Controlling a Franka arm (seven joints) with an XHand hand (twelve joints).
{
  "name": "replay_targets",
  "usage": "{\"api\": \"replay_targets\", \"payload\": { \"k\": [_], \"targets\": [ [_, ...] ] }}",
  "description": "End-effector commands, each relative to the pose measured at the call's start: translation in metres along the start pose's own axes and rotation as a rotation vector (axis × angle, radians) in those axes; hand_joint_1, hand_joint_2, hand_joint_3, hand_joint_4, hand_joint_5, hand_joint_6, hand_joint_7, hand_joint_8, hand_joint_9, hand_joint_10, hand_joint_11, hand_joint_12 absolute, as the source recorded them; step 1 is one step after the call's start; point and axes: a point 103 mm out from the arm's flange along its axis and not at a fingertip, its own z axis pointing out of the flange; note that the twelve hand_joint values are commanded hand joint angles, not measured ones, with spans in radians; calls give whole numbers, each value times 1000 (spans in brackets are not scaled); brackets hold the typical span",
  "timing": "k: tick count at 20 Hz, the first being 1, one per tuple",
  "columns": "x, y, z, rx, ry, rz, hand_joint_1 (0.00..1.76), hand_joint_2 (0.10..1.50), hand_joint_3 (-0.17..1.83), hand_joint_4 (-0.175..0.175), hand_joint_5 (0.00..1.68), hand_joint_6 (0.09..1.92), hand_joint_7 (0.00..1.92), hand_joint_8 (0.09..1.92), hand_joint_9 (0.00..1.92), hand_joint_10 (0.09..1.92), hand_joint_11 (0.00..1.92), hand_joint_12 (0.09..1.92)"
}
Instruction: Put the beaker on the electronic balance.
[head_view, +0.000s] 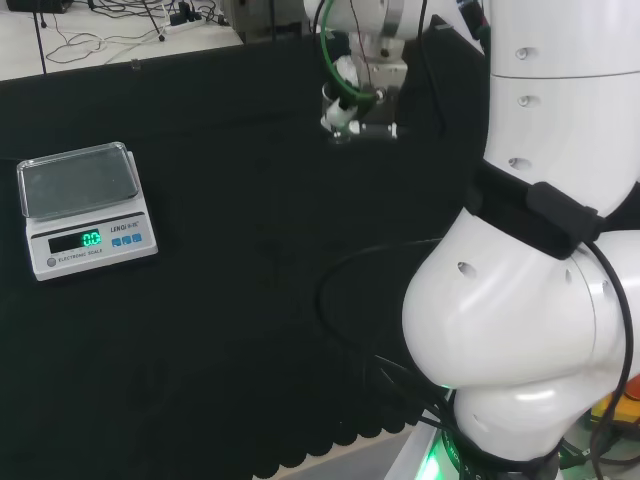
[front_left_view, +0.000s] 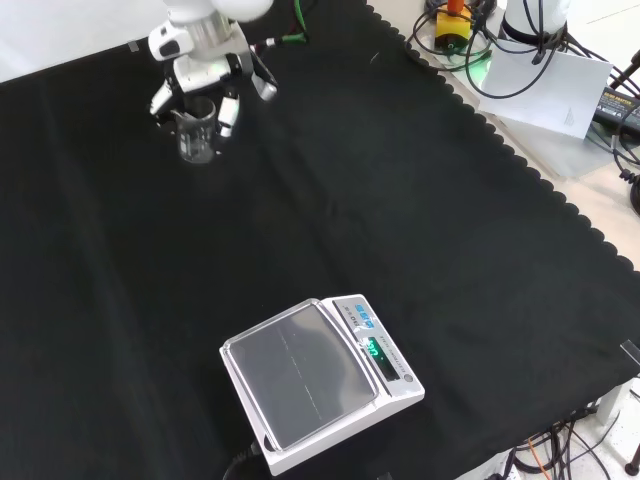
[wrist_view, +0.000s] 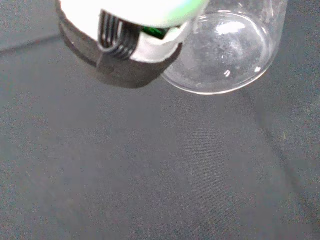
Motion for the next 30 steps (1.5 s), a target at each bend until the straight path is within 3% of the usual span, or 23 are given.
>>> {"api": "replay_targets", "payload": {
  "k": [1, 6, 9, 17, 24, 30],
  "targets": [
    [23, 0, -38, -23, -34, -53, 1354, 808, 816, -87, 729, 1527, 714, 1606, 1021, 1336, 1129, 1040],
    [40, 5, -36, -11, -35, -79, 1357, 797, 834, -89, 737, 1522, 722, 1608, 1029, 1333, 1121, 1048],
    [67, 9, -32, -1, -29, -116, 1358, 789, 845, -90, 744, 1518, 726, 1608, 1033, 1330, 1118, 1052],
    [184, 9, -16, 33, -11, -307, 1359, 784, 852, -91, 746, 1516, 730, 1607, 1036, 1330, 1115, 1055],
    [285, -14, 8, 89, 0, -491, 1360, 778, 859, -91, 752, 1512, 733, 1606, 1039, 1329, 1110, 1057],
    [328, -30, 25, 126, 7, -566, 1361, 776, 862, -92, 757, 1508, 733, 1605, 1040, 1329, 1109, 1058]
  ]
}}
